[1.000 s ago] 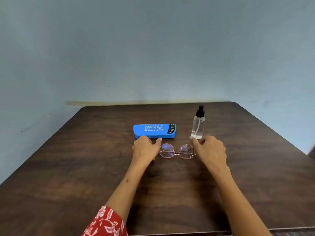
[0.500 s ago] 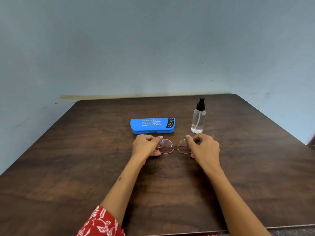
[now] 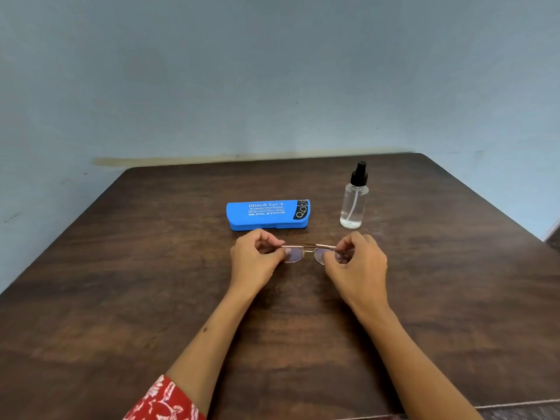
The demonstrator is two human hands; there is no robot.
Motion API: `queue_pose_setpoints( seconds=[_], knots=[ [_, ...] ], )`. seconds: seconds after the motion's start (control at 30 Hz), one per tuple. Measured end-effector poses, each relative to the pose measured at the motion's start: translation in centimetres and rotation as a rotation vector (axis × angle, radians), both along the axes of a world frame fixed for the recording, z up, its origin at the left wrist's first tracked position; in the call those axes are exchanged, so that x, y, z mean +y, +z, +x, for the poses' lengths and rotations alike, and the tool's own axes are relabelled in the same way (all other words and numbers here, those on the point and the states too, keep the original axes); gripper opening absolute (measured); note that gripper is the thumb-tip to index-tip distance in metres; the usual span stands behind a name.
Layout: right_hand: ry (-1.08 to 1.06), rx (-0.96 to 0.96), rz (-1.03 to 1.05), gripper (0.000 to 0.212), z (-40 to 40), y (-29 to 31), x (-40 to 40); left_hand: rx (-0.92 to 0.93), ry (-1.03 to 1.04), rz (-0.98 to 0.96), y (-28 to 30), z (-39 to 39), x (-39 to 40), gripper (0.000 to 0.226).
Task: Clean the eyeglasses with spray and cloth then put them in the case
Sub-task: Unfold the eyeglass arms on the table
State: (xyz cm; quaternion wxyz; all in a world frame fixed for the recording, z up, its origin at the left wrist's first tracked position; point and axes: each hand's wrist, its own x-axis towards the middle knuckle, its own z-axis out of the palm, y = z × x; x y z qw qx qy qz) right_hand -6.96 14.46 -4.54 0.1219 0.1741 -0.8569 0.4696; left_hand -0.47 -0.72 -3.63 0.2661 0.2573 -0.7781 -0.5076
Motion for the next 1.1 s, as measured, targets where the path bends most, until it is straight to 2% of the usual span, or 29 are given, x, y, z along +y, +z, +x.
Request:
queue_pose_setpoints(
  seconds=[0.2, 0.33, 0.47, 0.57, 0.63, 0.7, 0.83, 1.1],
  knots=[
    [-0.013, 0.072, 0.080, 0.021, 0.0, -0.1, -0.2, 0.010, 0.003, -0.125, -0.3, 0.4, 0.4, 0.017],
    [-0.017, 0.067, 0.177, 0.029, 0.3, 0.0, -0.3, 0.031, -0.020, -0.161, -0.2, 0.6, 0.8, 0.014],
    [0.072, 0.236, 0.215, 0.022, 0.0, -0.5, -0.4, 0.036, -0.042, -0.176, 0.0, 0.6, 1.1, 0.018],
    [0.136, 0.298, 0.288, 0.024, -0.2, -1.0, -0.5, 0.035, -0.049, -0.191, 0.0, 0.7, 1.1, 0.018],
    [0.134, 0.323, 0.296, 0.016, -0.2, -1.1, -0.6, 0.032, -0.050, -0.204, 0.0, 0.7, 1.1, 0.016],
    [0.133, 0.312, 0.277, 0.010, -0.3, -1.1, -0.5, 0.031, -0.055, -0.208, 0.0, 0.7, 1.2, 0.016],
    [0.145, 0.255, 0.161, 0.011, -0.3, -0.7, -0.5, 0.027, -0.056, -0.223, -0.1, 0.6, 1.2, 0.014],
    [0.016, 0.242, -0.062, 0.010, -0.2, -0.2, 0.0, 0.039, -0.063, -0.229, -0.2, 0.6, 1.4, 0.015]
  ],
)
